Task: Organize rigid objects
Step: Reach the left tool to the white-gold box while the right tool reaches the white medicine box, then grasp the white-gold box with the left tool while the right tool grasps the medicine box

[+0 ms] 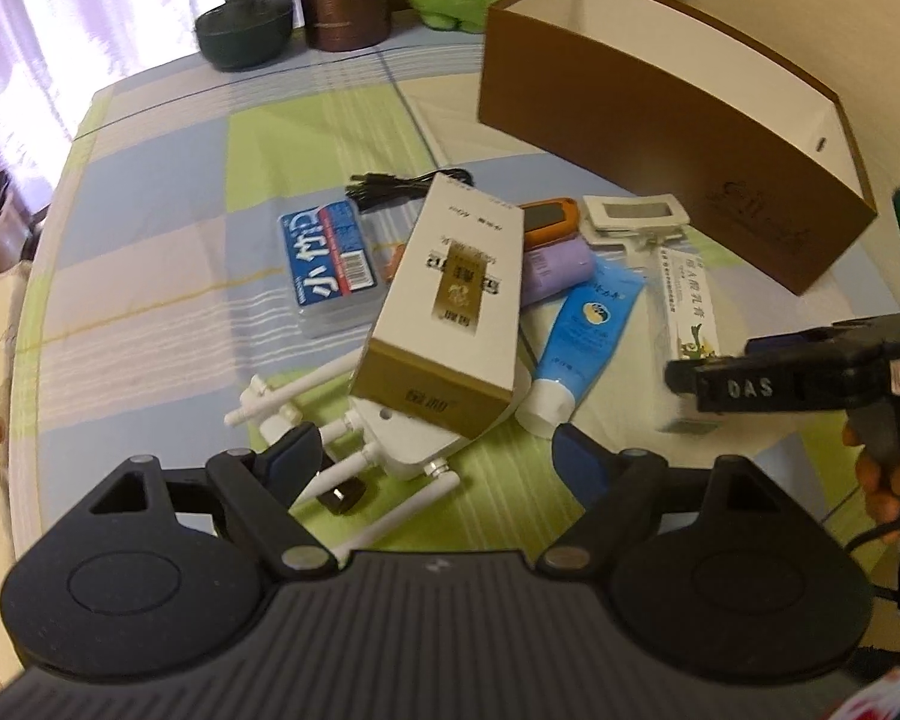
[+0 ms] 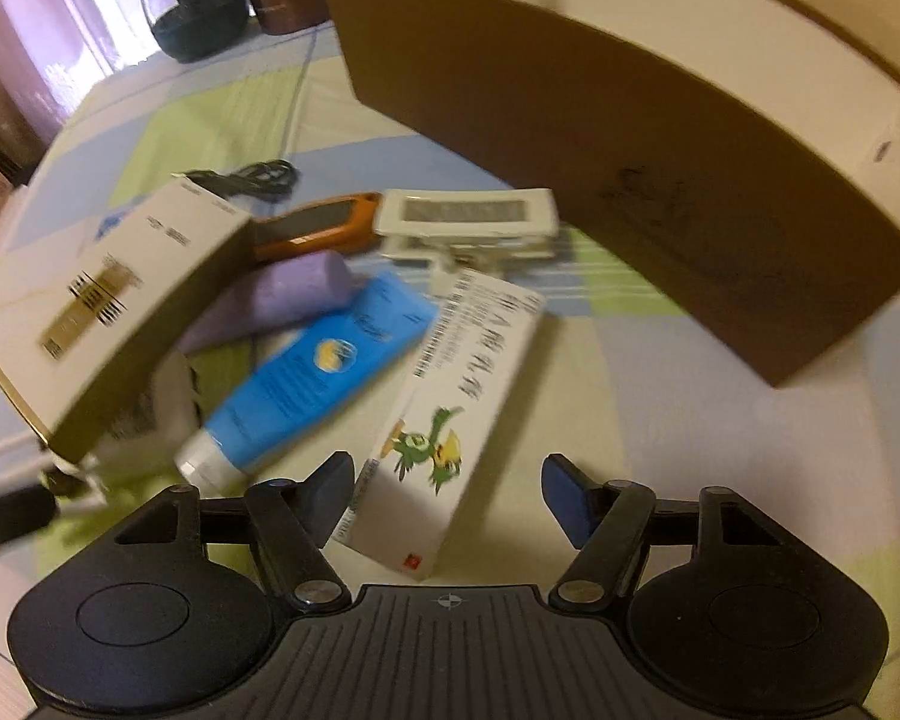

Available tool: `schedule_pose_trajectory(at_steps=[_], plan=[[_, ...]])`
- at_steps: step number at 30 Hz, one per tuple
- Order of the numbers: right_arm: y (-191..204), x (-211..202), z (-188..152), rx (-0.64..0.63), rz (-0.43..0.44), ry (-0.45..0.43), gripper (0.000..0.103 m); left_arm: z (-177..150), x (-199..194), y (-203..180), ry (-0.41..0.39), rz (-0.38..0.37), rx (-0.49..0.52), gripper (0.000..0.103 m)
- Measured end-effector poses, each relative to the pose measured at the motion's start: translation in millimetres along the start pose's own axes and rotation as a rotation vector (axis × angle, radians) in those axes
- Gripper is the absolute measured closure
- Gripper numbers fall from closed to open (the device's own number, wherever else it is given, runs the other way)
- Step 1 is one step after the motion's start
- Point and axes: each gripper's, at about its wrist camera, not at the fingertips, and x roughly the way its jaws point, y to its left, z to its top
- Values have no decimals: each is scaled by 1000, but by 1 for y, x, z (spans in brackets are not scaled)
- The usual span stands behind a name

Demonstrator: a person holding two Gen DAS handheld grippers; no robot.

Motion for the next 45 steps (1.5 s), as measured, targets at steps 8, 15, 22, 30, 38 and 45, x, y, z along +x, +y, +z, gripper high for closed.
schedule_pose_trajectory(at_steps=[8, 15, 22, 30, 38, 45], plan=[[1, 1, -2, 51, -5, -55, 37, 6, -1, 1, -18, -23, 41, 21], [4, 18, 7, 61, -45, -74, 37, 5, -1, 12, -19, -5, 41, 21], [4, 27, 5, 9, -73, -102, 60, 0, -5, 26, -16, 7, 21, 21], [-2, 15, 0, -11, -55, -108, 68, 3, -14, 31, -40, -16, 16, 23], [-3, -20, 3, -3, -18, -169, 68, 27, -14, 17, -86, -40, 89, 23], [-3, -38, 13, 13, 3, -210, 68, 55, 12, -4, -44, -41, 185, 23]])
